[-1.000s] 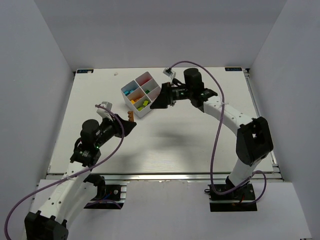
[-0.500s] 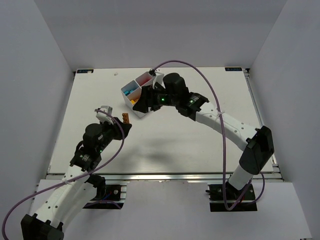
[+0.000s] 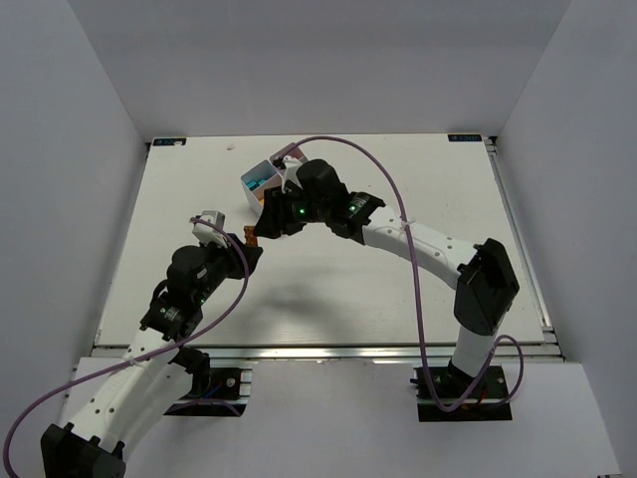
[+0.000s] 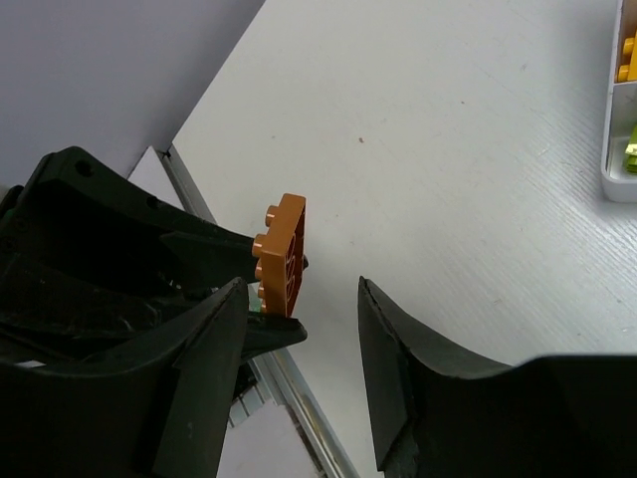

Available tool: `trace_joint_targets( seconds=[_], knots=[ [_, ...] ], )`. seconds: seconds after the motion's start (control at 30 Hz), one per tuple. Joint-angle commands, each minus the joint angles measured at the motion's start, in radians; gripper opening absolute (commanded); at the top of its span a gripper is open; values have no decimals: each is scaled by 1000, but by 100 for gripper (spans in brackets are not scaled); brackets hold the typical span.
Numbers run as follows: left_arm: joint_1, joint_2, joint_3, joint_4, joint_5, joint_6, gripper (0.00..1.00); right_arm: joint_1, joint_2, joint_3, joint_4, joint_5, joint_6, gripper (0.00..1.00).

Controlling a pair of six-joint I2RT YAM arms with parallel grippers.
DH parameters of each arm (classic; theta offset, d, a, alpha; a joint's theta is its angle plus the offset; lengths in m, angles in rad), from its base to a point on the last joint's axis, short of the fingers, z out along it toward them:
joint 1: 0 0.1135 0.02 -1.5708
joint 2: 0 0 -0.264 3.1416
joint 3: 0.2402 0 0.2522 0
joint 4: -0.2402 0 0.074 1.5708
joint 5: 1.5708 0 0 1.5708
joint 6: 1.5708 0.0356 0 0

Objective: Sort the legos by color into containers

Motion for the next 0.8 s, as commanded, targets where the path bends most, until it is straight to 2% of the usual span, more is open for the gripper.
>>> trace_joint_targets(
  seconds=[0.0, 0.6, 0.77],
  knots=[
    [-7, -4, 19, -3, -4, -5, 8, 2, 12, 63, 43, -27, 20, 53],
    [-15, 4, 20, 17, 1, -25, 8, 24, 61, 81, 72, -73, 58, 50],
    [-17, 2, 20, 22, 4, -33, 8, 24, 78, 97, 71, -71, 55, 47]
  ],
)
